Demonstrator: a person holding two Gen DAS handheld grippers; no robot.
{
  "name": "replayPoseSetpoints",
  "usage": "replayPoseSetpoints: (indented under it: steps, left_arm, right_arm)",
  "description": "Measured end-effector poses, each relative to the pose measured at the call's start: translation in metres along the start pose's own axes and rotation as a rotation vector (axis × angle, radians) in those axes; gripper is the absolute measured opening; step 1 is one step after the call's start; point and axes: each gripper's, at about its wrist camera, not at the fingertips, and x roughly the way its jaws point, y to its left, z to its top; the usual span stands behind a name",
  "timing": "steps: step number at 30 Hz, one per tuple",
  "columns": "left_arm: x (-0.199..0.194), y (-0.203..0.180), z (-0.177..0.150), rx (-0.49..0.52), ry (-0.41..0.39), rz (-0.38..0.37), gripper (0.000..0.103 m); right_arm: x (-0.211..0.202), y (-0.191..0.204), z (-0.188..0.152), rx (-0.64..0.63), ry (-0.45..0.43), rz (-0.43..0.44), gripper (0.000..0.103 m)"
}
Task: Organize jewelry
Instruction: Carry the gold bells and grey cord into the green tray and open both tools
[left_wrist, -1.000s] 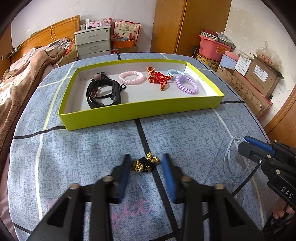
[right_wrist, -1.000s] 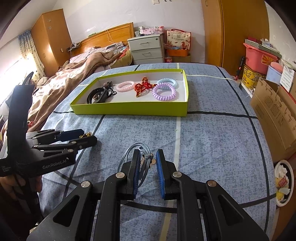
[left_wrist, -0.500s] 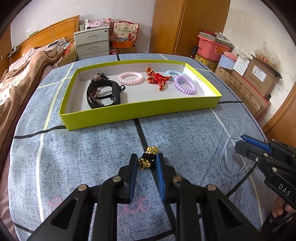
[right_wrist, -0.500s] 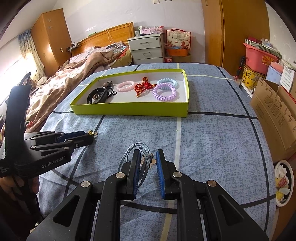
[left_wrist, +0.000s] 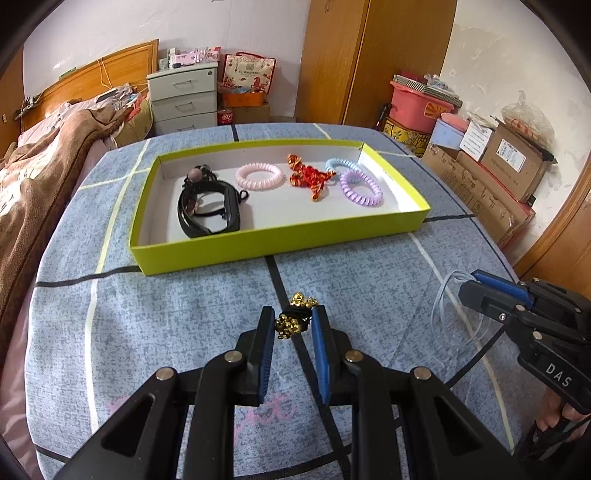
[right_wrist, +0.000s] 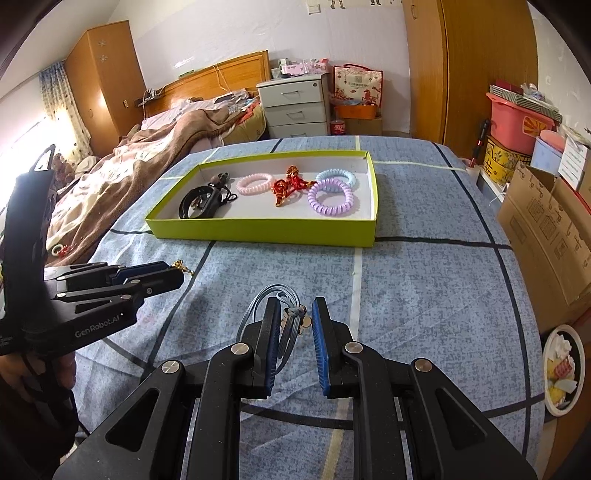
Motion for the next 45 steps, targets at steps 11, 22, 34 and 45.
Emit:
replayPoseSetpoints:
  steps: [11, 22, 34, 45]
  left_arm:
    - [-0.013, 0.004, 0.033, -0.005, -0.058, -0.043, 0.021]
    - [0.013, 0.011, 0.072, -0.028, -0.054, -0.060, 0.021]
    - [0.059, 0.020, 0.086, -0.068, 0.011, -0.075, 0.021]
    - [0.075, 0.018, 0.081, -0.063, 0.047, -0.076, 0.021]
  right_arm:
    - [-0.003, -0.006, 0.038, -0.009, -0.056, 0.028, 0.018]
    - [0.039, -0.017, 0.085, 0.005, -0.046, 0.034, 0.018]
    - [0.097, -0.020, 0.095, -0.018, 0.057, 0.043, 0.018]
    - [0.112, -0.024, 0.091, -0.049, 0.120, 0.040, 0.018]
